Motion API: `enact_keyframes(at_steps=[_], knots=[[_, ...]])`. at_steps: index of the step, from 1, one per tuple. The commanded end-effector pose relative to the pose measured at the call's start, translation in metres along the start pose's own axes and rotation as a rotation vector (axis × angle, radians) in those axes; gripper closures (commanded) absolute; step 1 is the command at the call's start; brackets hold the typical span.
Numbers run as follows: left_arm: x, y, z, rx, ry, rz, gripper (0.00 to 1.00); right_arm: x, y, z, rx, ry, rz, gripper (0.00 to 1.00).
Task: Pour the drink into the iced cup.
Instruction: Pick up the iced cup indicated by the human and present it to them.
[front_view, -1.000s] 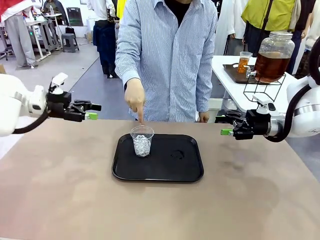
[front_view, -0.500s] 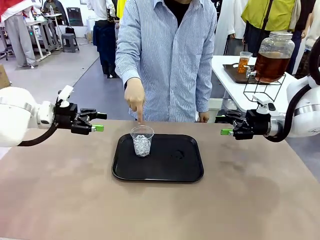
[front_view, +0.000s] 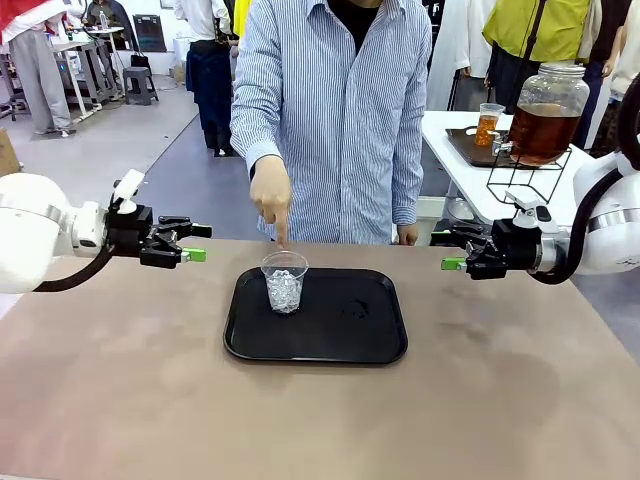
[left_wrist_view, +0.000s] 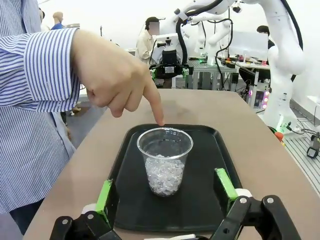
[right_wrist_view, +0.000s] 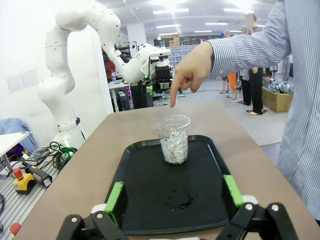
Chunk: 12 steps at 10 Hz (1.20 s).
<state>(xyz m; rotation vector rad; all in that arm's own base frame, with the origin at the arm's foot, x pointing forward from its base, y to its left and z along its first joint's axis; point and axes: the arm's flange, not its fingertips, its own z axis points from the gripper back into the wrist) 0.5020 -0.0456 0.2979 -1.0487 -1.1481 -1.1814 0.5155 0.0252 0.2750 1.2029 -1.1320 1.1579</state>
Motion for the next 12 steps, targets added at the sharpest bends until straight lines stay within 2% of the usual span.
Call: enact_keyframes(at_steps=[1, 7, 12], knots=[[-0.01, 0.003, -0.007, 0.008, -0.018, -0.036, 0.0, 0.003, -0.001, -0.002, 0.002, 0.004, 0.0, 0.0], [-0.045, 0.0, -0.05, 0.062, -0.01, -0.117, 0.0, 0.003, -0.001, -0.002, 0.002, 0.004, 0.0, 0.0], [-0.066, 0.0, -0.074, 0.04, 0.019, -0.094, 0.0, 0.003, -0.001, -0.002, 0.002, 0.004, 0.0, 0.0]])
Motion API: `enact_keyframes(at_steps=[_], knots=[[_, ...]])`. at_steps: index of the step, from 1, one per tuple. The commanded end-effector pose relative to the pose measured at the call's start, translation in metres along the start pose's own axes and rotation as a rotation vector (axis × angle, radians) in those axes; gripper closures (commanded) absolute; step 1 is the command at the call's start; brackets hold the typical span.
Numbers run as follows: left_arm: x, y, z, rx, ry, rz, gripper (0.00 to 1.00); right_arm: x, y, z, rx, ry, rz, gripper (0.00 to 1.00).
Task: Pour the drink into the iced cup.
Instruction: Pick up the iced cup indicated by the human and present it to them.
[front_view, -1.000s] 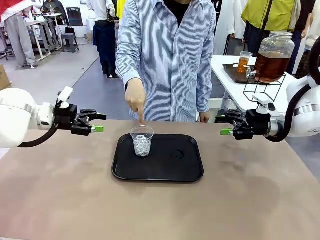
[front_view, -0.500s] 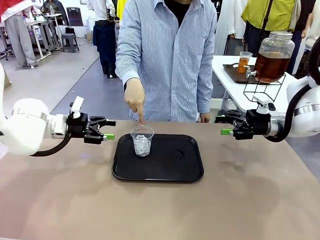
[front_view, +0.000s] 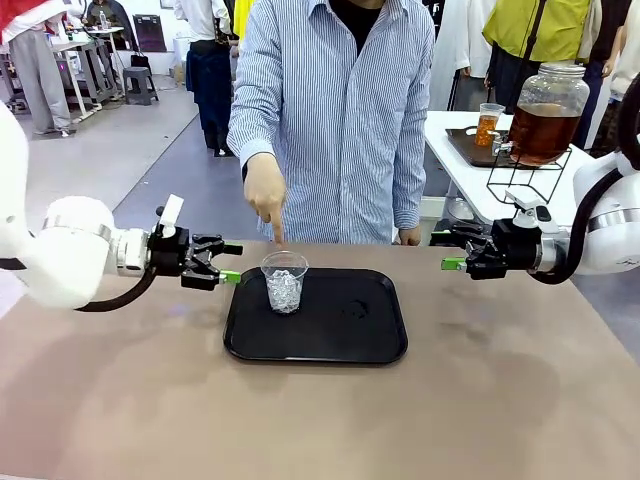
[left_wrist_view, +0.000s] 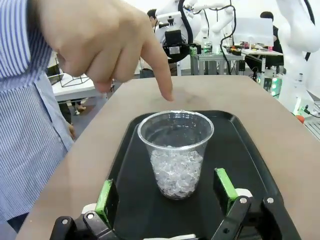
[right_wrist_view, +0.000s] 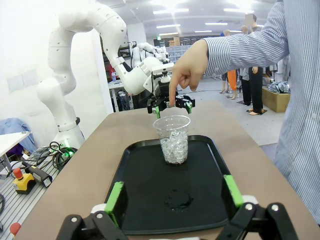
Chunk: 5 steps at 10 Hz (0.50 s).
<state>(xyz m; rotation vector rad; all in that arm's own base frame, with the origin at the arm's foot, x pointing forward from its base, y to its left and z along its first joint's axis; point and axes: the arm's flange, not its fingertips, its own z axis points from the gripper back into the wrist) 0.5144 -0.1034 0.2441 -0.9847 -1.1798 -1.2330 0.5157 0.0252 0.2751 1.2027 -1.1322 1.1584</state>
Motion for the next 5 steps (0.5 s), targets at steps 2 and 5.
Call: enact_keyframes(at_steps=[2, 5], knots=[[-0.0256, -0.0082, -0.0158, 0.008, 0.001, -0.005, 0.0, 0.0026, -0.001, -0.0019, 0.002, 0.004, 0.0, 0.0], [-0.0279, -0.0082, -0.0166, -0.001, 0.011, 0.015, 0.0, 0.0026, -0.001, -0.0019, 0.002, 0.004, 0.0, 0.0]])
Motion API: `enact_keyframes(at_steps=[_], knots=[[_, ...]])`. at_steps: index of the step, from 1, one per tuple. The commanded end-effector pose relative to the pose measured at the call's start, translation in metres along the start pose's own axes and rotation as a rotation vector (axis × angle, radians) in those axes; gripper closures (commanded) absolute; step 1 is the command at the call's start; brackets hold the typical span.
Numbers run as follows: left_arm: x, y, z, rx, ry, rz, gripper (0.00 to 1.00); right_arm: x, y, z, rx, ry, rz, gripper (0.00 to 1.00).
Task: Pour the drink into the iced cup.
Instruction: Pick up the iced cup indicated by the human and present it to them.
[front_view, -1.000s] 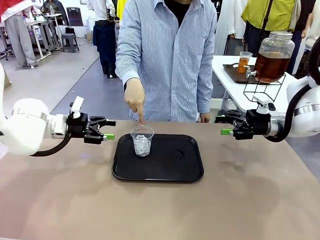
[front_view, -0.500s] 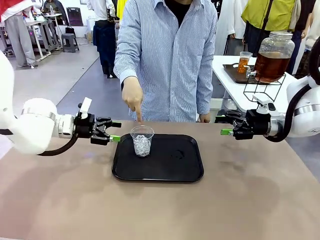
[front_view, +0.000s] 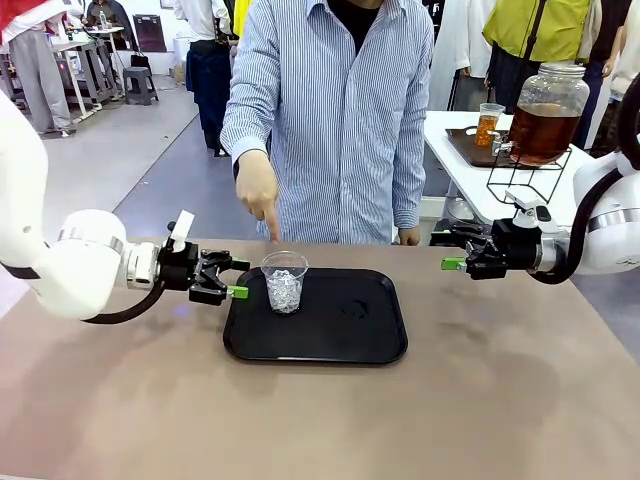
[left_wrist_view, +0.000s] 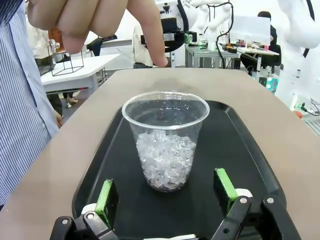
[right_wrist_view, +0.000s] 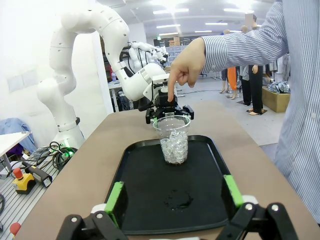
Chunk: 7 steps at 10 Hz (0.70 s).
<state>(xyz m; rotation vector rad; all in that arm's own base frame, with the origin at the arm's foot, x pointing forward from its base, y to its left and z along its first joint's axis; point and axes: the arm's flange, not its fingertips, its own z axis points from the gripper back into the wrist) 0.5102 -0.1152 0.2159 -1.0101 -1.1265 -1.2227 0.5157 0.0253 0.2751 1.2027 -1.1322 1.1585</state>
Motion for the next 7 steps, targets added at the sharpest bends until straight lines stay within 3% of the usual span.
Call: enact_keyframes(at_steps=[1, 7], knots=[[-0.003, -0.001, -0.001, 0.024, -0.006, -0.029, 0.0, 0.003, -0.001, -0.002, 0.002, 0.004, 0.0, 0.0], [0.002, 0.001, -0.016, -0.003, 0.013, -0.036, 0.0, 0.003, -0.001, -0.002, 0.002, 0.004, 0.0, 0.0]])
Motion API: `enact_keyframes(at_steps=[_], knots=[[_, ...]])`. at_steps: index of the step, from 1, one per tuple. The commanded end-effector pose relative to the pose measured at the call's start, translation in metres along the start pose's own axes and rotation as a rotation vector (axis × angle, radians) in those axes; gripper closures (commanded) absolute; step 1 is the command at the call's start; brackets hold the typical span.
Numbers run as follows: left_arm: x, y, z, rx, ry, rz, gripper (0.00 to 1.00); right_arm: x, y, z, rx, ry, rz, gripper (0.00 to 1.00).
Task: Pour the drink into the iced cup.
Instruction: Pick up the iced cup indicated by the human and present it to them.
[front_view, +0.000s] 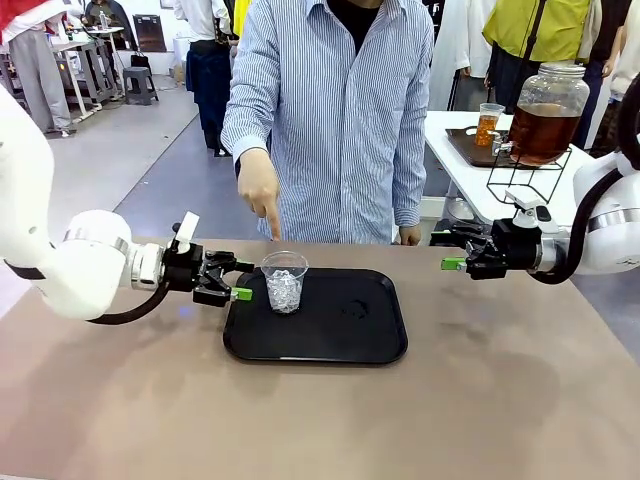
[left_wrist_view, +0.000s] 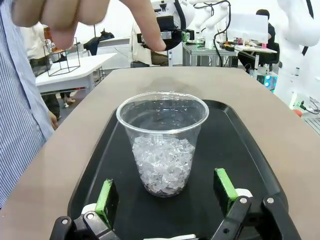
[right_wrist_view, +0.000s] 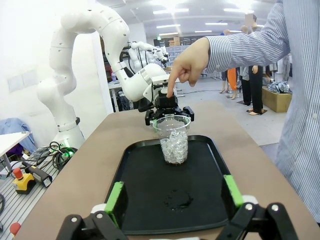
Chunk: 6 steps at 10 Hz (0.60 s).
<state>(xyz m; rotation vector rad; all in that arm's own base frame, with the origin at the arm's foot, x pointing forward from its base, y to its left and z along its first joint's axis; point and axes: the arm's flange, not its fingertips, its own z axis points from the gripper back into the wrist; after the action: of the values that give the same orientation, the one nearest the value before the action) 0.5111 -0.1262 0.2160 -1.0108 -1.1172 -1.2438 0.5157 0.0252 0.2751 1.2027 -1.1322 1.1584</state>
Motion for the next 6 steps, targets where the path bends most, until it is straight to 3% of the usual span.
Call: enact_keyframes(at_steps=[1, 6], knots=[[0.0, 0.002, -0.008, 0.008, 0.005, -0.026, 0.0, 0.003, -0.001, -0.002, 0.002, 0.004, 0.0, 0.0], [0.003, 0.011, -0.023, 0.012, 0.014, -0.017, 0.0, 0.003, -0.001, -0.002, 0.002, 0.004, 0.0, 0.0]])
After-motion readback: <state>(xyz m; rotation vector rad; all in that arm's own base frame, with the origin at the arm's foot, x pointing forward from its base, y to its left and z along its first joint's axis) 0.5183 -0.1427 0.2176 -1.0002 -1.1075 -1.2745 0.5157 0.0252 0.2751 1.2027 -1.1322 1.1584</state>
